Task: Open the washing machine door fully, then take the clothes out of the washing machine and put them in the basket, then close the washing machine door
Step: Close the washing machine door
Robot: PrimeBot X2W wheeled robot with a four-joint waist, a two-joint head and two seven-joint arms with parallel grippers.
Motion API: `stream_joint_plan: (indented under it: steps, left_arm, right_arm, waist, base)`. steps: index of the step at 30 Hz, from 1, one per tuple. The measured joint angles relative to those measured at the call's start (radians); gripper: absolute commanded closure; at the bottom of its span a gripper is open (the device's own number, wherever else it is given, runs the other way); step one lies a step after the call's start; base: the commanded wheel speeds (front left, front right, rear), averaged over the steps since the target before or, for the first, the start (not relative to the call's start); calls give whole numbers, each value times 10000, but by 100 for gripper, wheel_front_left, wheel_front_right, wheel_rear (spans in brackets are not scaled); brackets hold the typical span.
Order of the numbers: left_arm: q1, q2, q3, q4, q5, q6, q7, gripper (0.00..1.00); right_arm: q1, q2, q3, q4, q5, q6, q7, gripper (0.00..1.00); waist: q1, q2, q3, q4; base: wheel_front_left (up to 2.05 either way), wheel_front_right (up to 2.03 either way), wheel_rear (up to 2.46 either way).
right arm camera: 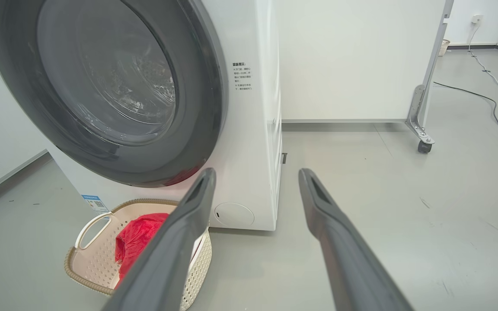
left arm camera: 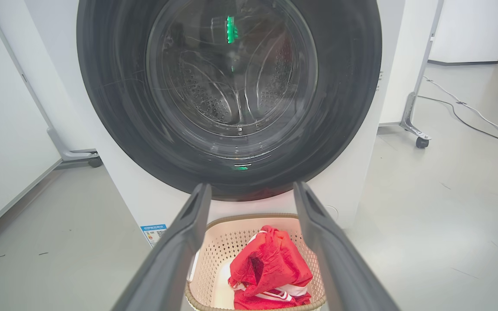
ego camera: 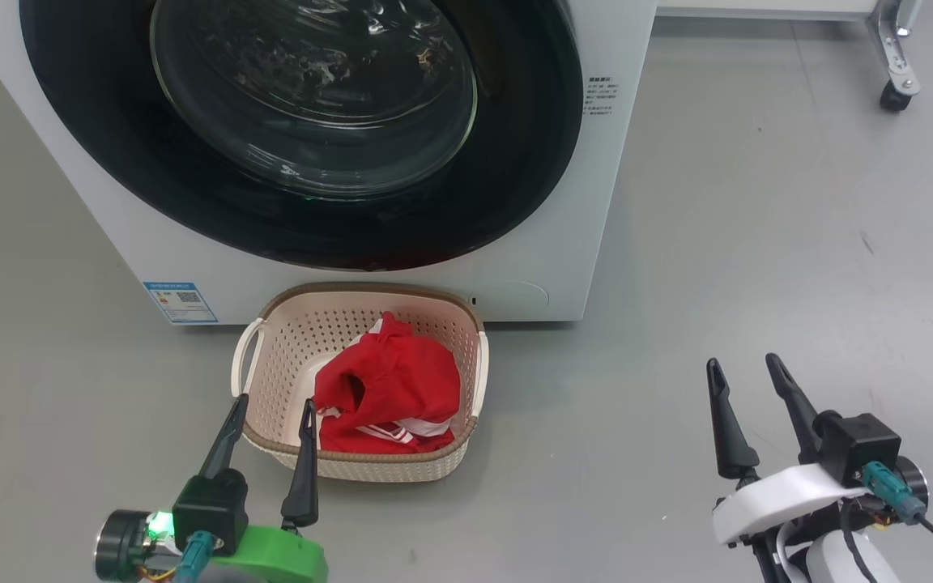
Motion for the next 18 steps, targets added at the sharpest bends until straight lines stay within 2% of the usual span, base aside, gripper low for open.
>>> stream_joint_plan:
  steps: [6,9,18]
  left_arm:
    - [266,27,-54,121,-40,-86,2,0]
    - [327,27,-121,203,-46,-90,2,0]
    - [665,75,-148,280,-215,-180,42,0]
  right_arm:
    - [662,79,150,-282,-73,-92,0,0]
    - [952,86,132,-416,-73,-251,0,0]
    - [1548,109,173,-819,-71,-359,0,0]
  waist:
    - [0,0,-335,-195]
    - [0,0,-492,-259]
    - [0,0,-847,-358]
  base:
    - [0,0,0]
    - [0,0,0]
    - [0,0,0]
